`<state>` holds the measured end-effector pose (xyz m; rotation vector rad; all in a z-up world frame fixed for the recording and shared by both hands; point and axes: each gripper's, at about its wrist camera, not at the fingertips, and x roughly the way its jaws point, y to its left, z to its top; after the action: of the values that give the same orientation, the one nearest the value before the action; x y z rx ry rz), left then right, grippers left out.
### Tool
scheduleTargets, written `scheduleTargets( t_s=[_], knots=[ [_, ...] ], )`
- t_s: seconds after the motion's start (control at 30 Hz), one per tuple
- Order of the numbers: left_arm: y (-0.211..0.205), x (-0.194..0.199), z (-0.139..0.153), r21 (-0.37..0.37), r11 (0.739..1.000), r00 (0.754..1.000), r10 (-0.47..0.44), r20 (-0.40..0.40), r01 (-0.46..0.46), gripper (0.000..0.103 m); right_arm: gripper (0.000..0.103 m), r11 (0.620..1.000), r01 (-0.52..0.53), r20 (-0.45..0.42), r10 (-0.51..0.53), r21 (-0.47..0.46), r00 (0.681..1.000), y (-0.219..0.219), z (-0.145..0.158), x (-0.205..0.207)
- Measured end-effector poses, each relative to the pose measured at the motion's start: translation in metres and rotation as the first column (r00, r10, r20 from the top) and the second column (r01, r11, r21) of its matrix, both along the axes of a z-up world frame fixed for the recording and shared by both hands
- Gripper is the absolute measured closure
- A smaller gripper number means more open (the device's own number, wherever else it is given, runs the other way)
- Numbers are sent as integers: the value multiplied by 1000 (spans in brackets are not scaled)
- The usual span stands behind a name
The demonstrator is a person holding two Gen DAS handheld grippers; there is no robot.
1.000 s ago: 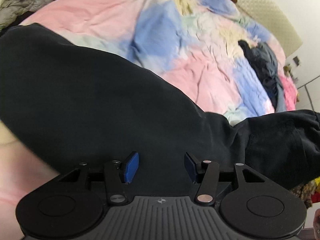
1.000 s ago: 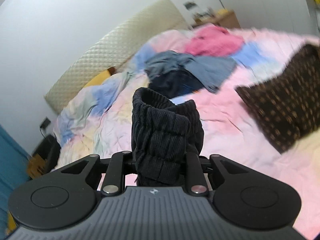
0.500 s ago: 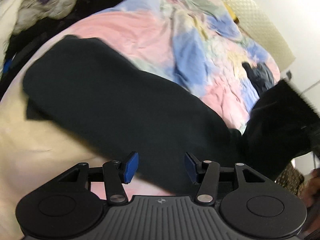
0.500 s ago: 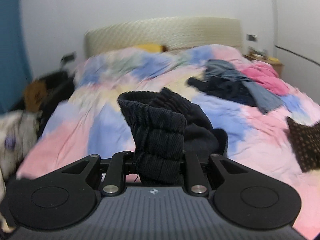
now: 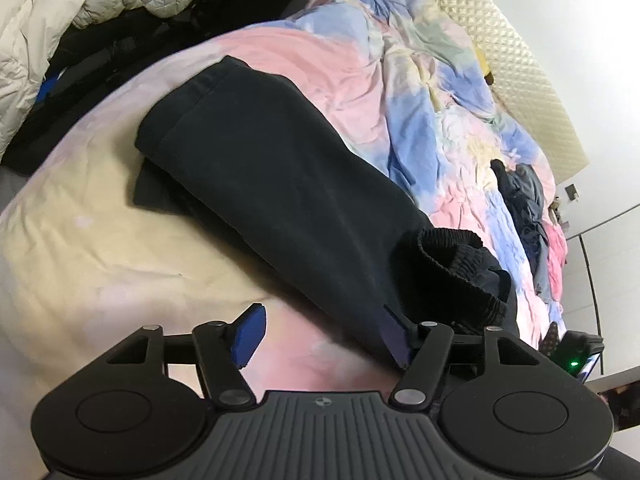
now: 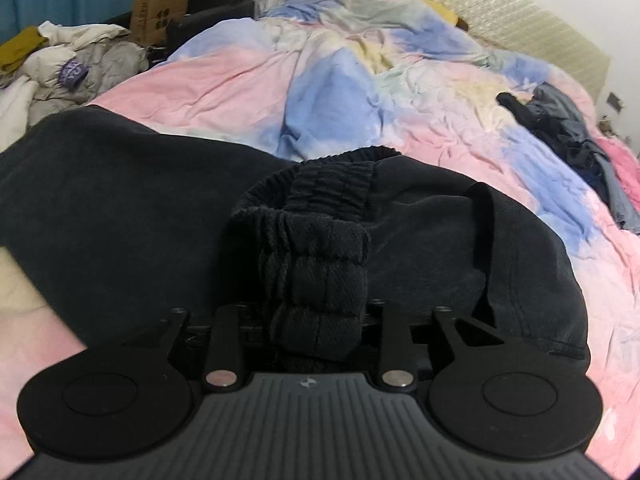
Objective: Fold clothes
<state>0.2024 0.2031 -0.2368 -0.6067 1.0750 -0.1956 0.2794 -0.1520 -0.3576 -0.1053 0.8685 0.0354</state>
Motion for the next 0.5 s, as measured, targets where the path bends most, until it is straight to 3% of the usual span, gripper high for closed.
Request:
scheduleTargets(
  t_s=[0.13,0.27,0.43,0.5],
  knots=[
    [-12,-1,-11,-29,999,999,26,-34,-26,26,53,996,-14,-33,17,88,999,-17,16,-4],
    [-11,-3,-27,-96,989,991,107,-77,-114,22,50,986,-16,-65,28,166,997,-36,32,-10],
    [10,-5,-55,-220,930,953,267,-145,-294,14,44,967,31,-104,-4,254,995,-56,52,-30],
    [18,1,-67,-224,910,933,314,-174,-348,11,42,944,88,-129,-49,318,990,-68,58,-36]
  ],
)
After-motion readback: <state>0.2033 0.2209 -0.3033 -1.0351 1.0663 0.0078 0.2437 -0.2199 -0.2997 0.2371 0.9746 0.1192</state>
